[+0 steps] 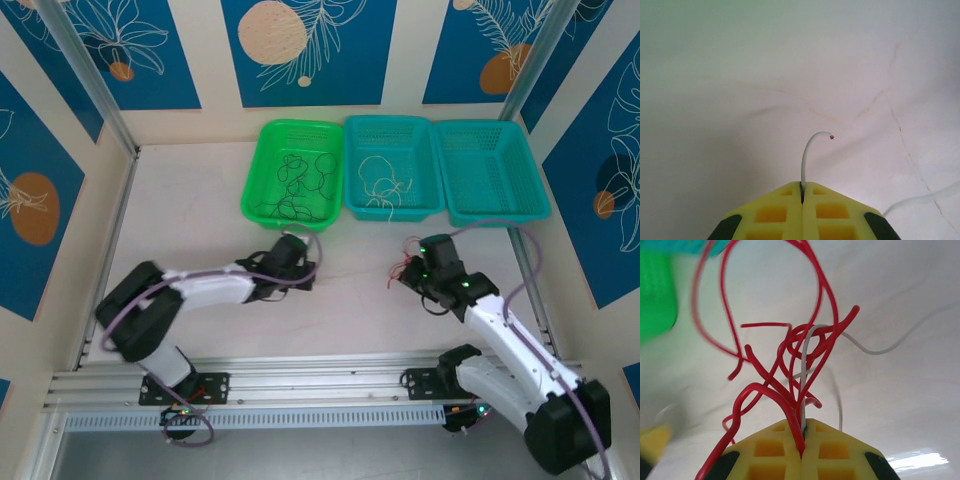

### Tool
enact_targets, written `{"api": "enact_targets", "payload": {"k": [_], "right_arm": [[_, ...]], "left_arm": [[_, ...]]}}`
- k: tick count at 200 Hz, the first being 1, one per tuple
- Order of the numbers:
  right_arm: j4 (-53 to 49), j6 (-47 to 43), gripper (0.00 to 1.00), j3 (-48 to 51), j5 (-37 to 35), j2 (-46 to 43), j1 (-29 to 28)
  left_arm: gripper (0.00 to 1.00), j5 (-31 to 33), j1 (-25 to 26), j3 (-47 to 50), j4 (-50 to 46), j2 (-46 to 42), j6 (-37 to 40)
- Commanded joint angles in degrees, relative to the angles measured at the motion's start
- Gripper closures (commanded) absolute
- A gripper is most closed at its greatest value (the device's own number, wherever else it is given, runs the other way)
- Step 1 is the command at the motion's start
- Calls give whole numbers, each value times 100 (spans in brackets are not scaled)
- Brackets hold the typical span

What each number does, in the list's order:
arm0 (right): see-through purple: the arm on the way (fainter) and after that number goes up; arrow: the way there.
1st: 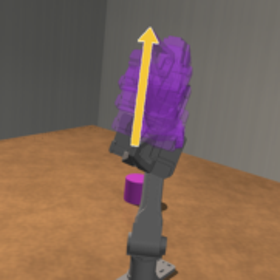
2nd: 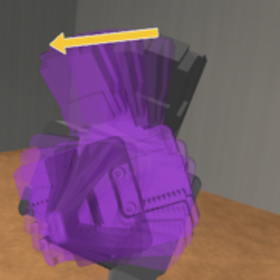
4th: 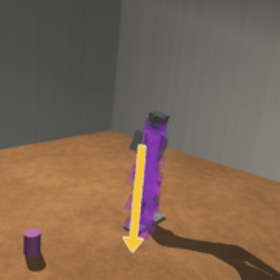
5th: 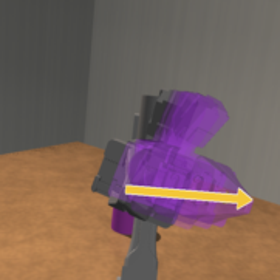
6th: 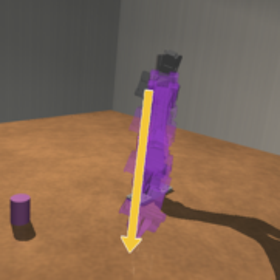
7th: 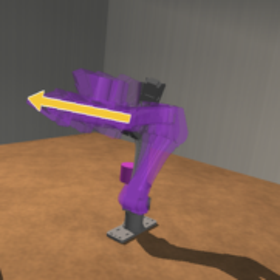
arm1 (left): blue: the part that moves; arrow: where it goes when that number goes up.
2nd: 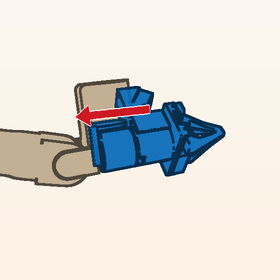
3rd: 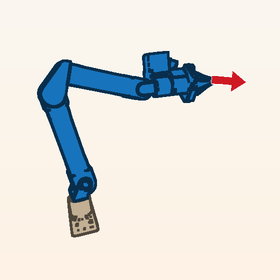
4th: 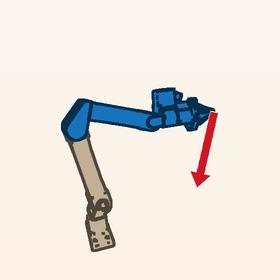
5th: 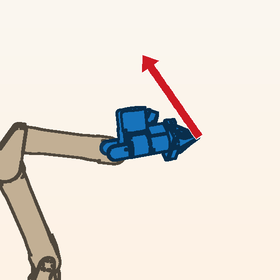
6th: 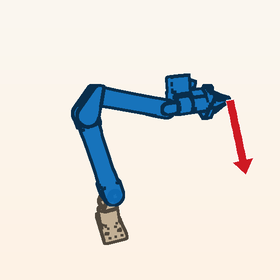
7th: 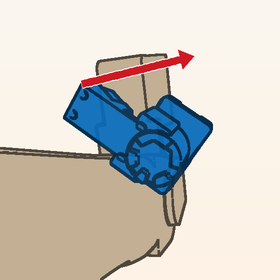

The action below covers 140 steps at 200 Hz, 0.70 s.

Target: Untangle the cables

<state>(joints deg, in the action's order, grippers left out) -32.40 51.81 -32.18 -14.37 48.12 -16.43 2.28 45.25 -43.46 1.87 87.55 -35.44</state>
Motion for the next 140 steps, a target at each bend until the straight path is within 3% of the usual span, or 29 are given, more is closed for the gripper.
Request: {"api": "enact_targets", "payload": {"k": [1,24,54,78,91,140], "right_arm": [[-99,124,89,407,938,-437,1036],[-18,-50,88,603,1589,-526,1960],[21,-219,87,565,1670,-230,2289],[66,-204,89,541,1611,30,2565],[18,-129,96,546,1501,118,2936],[-73,-345,99,450,1970,56,4722]], "left_arm": [[100,403,-589,511,-701,-1215,289],[100,642,-1195,946,-1370,-2463,581],[100,887,-1767,1220,-2064,-3532,726],[100,1482,-2054,1240,-2674,-3945,421],[100,1877,-2237,1239,-3016,-4061,188],[100,1959,-3013,1461,-3290,-4526,-135]]}}
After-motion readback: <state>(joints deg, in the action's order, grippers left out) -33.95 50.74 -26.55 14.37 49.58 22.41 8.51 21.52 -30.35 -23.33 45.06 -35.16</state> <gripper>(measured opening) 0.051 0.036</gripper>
